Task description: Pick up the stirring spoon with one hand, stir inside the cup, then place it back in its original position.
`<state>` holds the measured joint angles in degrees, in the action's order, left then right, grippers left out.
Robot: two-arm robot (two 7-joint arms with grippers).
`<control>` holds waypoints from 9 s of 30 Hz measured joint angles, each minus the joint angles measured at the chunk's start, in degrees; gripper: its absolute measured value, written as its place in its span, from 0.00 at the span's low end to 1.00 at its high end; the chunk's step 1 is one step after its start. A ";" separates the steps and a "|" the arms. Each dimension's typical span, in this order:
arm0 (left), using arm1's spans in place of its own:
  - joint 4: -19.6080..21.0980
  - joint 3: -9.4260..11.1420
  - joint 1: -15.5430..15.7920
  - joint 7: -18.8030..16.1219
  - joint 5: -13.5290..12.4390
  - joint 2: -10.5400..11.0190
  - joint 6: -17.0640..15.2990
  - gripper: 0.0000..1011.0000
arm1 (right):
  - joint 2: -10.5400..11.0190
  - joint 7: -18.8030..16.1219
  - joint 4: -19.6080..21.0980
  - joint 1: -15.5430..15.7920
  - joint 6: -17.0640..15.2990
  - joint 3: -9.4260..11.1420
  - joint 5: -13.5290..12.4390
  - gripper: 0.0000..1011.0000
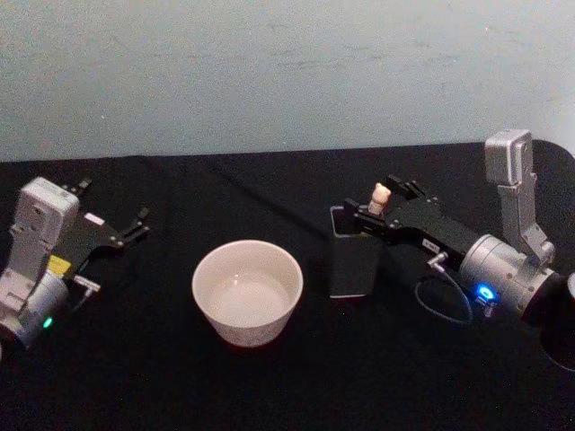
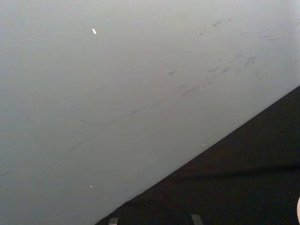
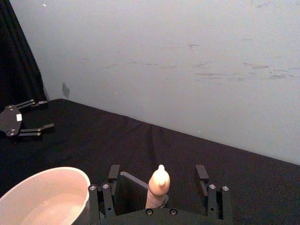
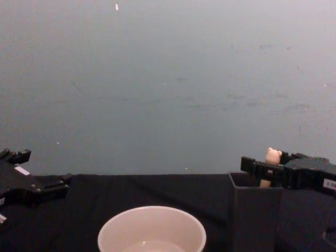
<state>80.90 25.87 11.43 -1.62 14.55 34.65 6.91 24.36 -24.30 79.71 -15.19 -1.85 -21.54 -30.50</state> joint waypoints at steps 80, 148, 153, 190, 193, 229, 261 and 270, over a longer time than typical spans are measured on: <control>0.00 0.00 0.00 0.00 0.00 0.00 0.00 0.99 | 1.69 -4.29 10.37 1.05 7.36 4.98 -1.79 0.21; 0.00 0.00 0.00 0.00 0.00 0.00 0.00 0.99 | -11.14 -18.54 -19.71 -11.24 31.01 -11.00 12.61 0.21; 0.00 0.00 0.00 0.00 0.00 0.00 0.00 0.99 | -10.16 -18.19 -18.59 -10.79 30.18 -10.26 12.54 0.21; 0.00 0.00 0.00 0.00 0.00 0.00 0.00 0.99 | -7.79 -20.34 -11.83 -7.33 25.18 -12.29 7.81 0.21; 0.00 -0.01 0.00 0.00 0.00 0.00 0.00 0.99 | -8.83 -19.37 -13.65 -8.44 25.22 -12.25 8.35 0.21; 0.00 -0.01 0.00 0.00 0.00 0.00 0.00 0.99 | -5.86 -16.75 -9.79 -5.86 19.85 -7.76 6.39 0.21; 0.00 0.00 0.00 0.00 0.00 0.00 0.00 0.99 | -10.30 -14.94 -12.12 -7.40 20.07 -11.66 7.45 0.21; 0.00 0.00 0.00 0.00 0.00 0.00 0.00 0.99 | -11.39 -13.55 -14.48 -8.72 20.53 -10.36 8.58 0.21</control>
<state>80.90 25.86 11.43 -1.62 14.55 34.64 6.91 12.97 -37.85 65.23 -23.91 18.68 -31.90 -21.93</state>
